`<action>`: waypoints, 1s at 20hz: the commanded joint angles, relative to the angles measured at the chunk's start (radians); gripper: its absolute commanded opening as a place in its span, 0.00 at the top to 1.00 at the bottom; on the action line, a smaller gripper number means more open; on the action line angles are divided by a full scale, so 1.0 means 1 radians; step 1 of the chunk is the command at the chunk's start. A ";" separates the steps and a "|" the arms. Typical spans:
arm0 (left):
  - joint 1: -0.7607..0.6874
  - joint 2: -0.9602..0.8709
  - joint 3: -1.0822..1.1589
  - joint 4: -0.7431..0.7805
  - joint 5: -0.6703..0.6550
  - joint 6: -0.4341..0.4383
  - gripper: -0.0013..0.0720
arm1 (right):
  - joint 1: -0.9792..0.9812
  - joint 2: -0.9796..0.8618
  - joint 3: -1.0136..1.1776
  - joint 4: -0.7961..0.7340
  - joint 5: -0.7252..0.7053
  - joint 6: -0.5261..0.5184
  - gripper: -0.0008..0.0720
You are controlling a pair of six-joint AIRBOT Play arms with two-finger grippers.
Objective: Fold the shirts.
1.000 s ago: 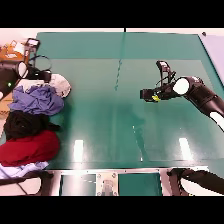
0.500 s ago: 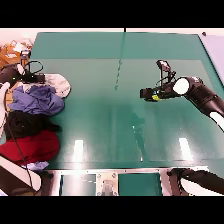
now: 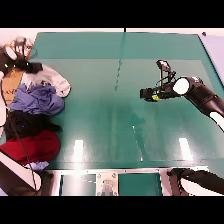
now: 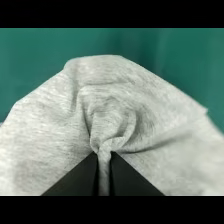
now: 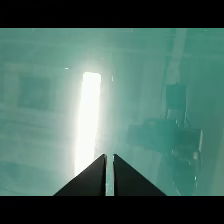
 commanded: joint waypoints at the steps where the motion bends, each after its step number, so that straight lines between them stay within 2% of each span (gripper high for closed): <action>1: 0.000 0.029 0.201 -0.211 -0.126 0.006 0.90 | 0.000 0.000 0.000 0.000 0.028 0.000 0.90; 2: -0.005 0.054 0.191 -0.263 -0.125 0.007 0.90 | -0.001 0.000 0.001 0.000 0.044 0.000 0.90; 5: -0.040 0.087 0.186 -0.267 -0.133 0.029 0.91 | -0.015 0.006 0.005 0.000 0.111 0.000 0.91; 6: -0.046 0.087 0.169 -0.267 -0.123 0.036 0.91 | -0.014 0.006 0.004 0.000 0.130 0.000 0.97; 7: -0.049 0.086 0.134 -0.267 -0.106 0.032 0.91 | -0.014 0.006 0.004 0.000 0.147 0.000 0.97; 8: -0.049 0.086 0.097 -0.270 -0.109 0.032 0.96 | -0.014 0.006 0.004 0.000 0.157 0.000 0.97; 12: -0.074 0.094 0.051 -0.286 -0.270 0.045 0.96 | -0.015 0.006 0.005 -0.003 0.157 0.000 0.97; 16: -0.241 0.195 0.051 -0.334 -0.340 0.060 0.96 | -0.016 0.011 0.013 -0.003 0.179 0.000 0.97; 20: -0.512 0.282 0.050 -0.334 -0.395 0.040 0.96 | -0.050 0.031 0.092 -0.002 0.258 0.000 0.98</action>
